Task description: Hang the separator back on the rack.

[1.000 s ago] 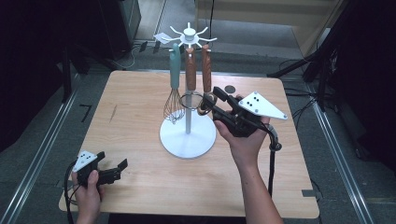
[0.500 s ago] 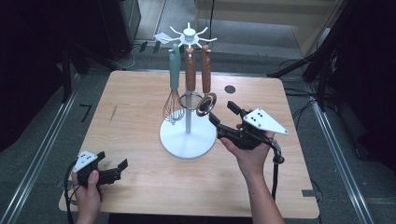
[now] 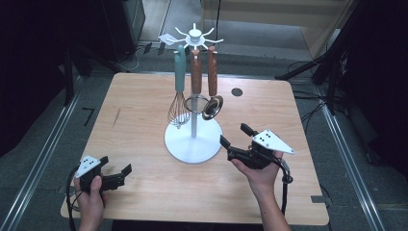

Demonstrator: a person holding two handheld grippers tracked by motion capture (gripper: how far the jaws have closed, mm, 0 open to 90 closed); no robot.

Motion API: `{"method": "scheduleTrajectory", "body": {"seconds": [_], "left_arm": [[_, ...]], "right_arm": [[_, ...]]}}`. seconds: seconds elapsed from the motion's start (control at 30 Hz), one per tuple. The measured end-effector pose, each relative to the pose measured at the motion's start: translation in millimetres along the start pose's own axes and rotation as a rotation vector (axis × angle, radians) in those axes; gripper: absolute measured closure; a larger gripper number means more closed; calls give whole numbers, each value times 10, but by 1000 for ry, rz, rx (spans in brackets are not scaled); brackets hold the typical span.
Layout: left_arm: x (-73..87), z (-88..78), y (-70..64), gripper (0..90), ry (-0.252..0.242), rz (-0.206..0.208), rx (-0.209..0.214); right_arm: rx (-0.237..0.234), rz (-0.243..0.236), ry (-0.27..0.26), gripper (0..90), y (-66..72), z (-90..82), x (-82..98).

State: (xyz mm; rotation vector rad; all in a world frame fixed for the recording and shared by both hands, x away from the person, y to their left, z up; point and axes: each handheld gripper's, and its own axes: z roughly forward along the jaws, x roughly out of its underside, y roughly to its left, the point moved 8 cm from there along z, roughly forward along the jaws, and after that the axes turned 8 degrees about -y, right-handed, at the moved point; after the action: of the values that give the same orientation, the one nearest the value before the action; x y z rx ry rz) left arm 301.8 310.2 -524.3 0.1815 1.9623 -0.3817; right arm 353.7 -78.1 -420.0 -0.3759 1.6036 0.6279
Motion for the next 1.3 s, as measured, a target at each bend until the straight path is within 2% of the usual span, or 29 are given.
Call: {"method": "scheduleTrajectory", "body": {"seconds": [0.17,0.27,0.47,0.6,0.7,0.83,0.97,1.13,1.17,1.23,1.3], "left_arm": [[0,1,1,0,1,1,1],[1,1,-2,0,0,1,1],[1,1,-2,0,1,1,1],[0,-2,-2,0,-1,-1,4],[-1,-2,0,0,-2,-2,4],[-2,-6,-8,0,-7,4,5],[-4,-9,-21,0,-12,20,2],[-8,-14,-15,0,-18,11,3],[-8,-13,-15,0,-17,12,3],[-7,-12,-16,0,-16,13,2],[-7,-14,-16,0,-17,14,3]], "right_arm": [[25,-12,44,152,-72,-72,227],[51,1,50,153,-146,-130,326],[68,25,77,152,-236,-249,509],[87,19,90,153,-302,-315,598],[116,-8,102,154,-342,-357,690],[134,3,130,153,-396,-391,835],[152,4,142,153,-452,-437,912],[179,22,166,154,-610,-539,996],[190,31,163,154,-651,-570,1003],[234,14,158,164,-744,-648,1004],[252,11,160,163,-797,-702,1010]]}}
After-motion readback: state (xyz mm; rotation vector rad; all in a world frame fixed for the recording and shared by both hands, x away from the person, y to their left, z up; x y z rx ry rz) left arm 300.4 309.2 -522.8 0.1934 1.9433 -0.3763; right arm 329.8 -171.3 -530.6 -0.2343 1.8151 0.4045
